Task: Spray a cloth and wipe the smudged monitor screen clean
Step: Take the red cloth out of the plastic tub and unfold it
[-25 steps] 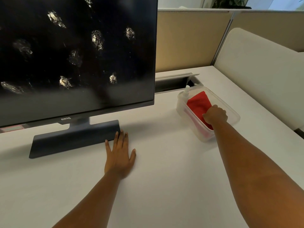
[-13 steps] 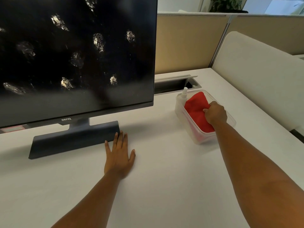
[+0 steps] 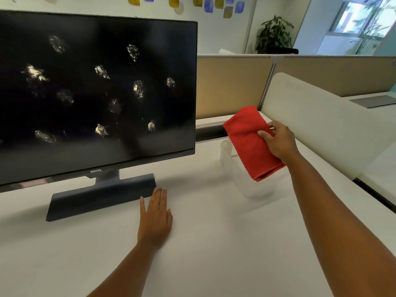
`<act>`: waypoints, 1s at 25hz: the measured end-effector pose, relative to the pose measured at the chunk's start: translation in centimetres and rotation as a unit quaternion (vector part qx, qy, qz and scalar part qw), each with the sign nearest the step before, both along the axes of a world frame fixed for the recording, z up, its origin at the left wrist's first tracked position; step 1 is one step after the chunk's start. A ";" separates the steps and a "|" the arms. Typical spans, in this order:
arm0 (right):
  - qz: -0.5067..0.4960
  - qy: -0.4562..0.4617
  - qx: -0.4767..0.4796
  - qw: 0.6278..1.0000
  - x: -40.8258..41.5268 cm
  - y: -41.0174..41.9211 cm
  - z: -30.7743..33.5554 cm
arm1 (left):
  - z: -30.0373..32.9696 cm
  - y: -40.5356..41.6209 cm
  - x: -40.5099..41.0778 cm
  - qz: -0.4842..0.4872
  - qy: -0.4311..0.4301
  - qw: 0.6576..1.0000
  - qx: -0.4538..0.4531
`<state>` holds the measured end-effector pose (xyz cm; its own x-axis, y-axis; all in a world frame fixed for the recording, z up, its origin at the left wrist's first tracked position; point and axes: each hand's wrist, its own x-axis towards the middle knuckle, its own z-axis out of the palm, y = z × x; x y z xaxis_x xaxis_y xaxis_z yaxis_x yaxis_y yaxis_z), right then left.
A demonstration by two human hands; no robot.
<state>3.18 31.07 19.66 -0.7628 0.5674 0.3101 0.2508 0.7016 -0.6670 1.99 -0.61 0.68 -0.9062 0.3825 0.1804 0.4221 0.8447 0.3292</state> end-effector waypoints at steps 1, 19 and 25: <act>0.035 -0.016 -0.013 0.999 0.6 -0.8 0.4 | 0.1 -0.3 0.4 -0.008 0.003 1.000 0.004; 0.311 -0.253 -0.187 0.897 5.3 -19.5 -7.6 | 11.6 -7.1 4.8 0.168 -0.267 0.790 0.526; 0.273 -0.132 -0.050 0.952 7.6 -25.0 -9.8 | 13.1 -6.9 6.0 0.191 -0.217 0.798 0.528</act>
